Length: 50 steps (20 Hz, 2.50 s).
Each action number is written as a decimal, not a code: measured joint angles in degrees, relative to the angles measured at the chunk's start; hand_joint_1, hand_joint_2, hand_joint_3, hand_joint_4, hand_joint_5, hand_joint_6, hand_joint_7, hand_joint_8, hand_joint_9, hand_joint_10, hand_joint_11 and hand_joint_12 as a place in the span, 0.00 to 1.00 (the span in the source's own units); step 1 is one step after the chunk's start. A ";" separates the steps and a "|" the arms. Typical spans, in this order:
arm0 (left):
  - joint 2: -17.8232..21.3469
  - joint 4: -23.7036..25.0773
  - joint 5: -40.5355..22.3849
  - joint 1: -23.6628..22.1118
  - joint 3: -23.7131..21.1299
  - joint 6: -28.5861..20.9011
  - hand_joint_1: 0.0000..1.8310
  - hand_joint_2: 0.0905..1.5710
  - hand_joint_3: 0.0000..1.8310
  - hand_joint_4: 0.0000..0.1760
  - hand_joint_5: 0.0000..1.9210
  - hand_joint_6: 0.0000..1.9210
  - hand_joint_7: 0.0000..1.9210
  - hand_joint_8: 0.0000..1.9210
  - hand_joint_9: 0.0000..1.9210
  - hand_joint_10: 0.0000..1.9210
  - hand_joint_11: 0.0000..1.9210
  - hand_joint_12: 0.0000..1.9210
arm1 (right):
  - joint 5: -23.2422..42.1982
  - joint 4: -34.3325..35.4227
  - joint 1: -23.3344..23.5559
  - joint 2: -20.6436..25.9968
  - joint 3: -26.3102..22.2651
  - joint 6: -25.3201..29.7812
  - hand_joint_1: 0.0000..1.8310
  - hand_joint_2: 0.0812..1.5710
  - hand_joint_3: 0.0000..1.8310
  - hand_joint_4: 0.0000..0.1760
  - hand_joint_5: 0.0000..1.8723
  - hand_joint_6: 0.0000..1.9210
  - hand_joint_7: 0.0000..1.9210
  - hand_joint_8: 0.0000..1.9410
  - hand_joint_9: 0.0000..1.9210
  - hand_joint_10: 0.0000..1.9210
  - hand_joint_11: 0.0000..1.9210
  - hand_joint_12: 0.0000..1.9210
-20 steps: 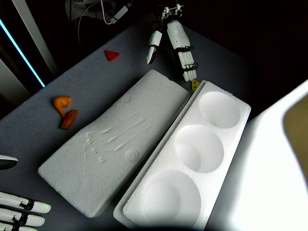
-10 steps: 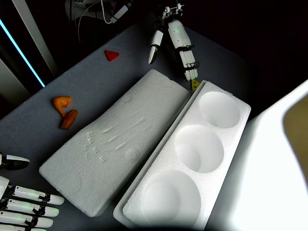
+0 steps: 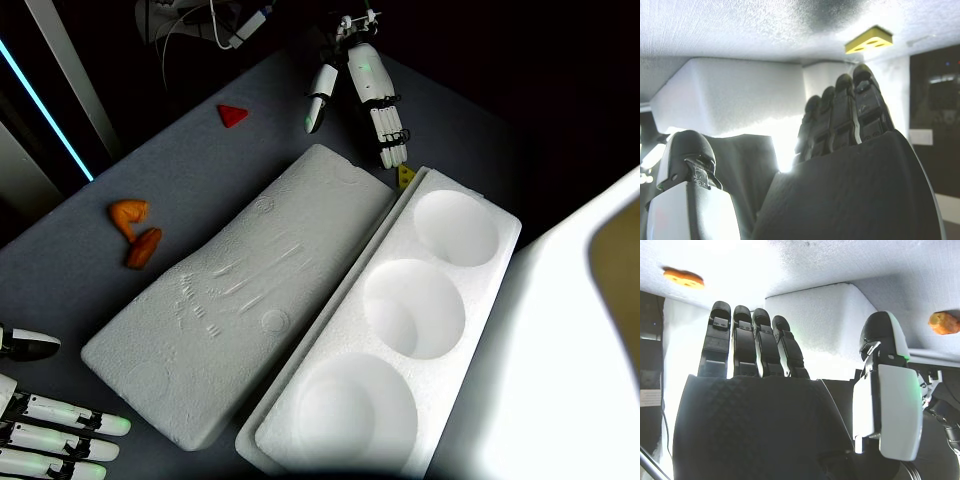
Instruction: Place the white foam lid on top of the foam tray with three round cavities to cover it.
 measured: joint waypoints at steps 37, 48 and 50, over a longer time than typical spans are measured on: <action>-4.22 5.05 3.23 -2.91 1.70 -3.43 0.20 0.69 0.01 0.00 0.01 0.00 0.00 0.00 0.00 0.00 0.00 0.00 | -2.93 -1.55 5.75 -3.56 1.49 -1.75 0.23 0.70 0.00 0.00 0.00 0.00 0.00 0.00 0.01 0.00 0.00 0.25; -1.20 4.61 -1.42 -2.08 -1.14 -4.11 0.19 0.68 0.00 0.00 0.02 0.00 0.02 0.00 0.00 0.00 0.00 0.00 | 0.04 -3.37 5.75 -0.70 -1.20 -1.64 0.26 0.73 0.00 0.00 0.03 0.00 0.02 0.00 0.03 0.01 0.00 0.29; -1.20 4.66 -1.57 -1.97 -1.16 -4.13 0.20 0.69 0.00 0.00 0.04 0.01 0.03 0.01 0.00 0.00 0.00 0.00 | 0.02 -3.45 5.75 -0.70 -1.20 -1.64 0.27 0.73 0.00 0.00 0.08 0.01 0.06 0.01 0.06 0.02 0.00 0.47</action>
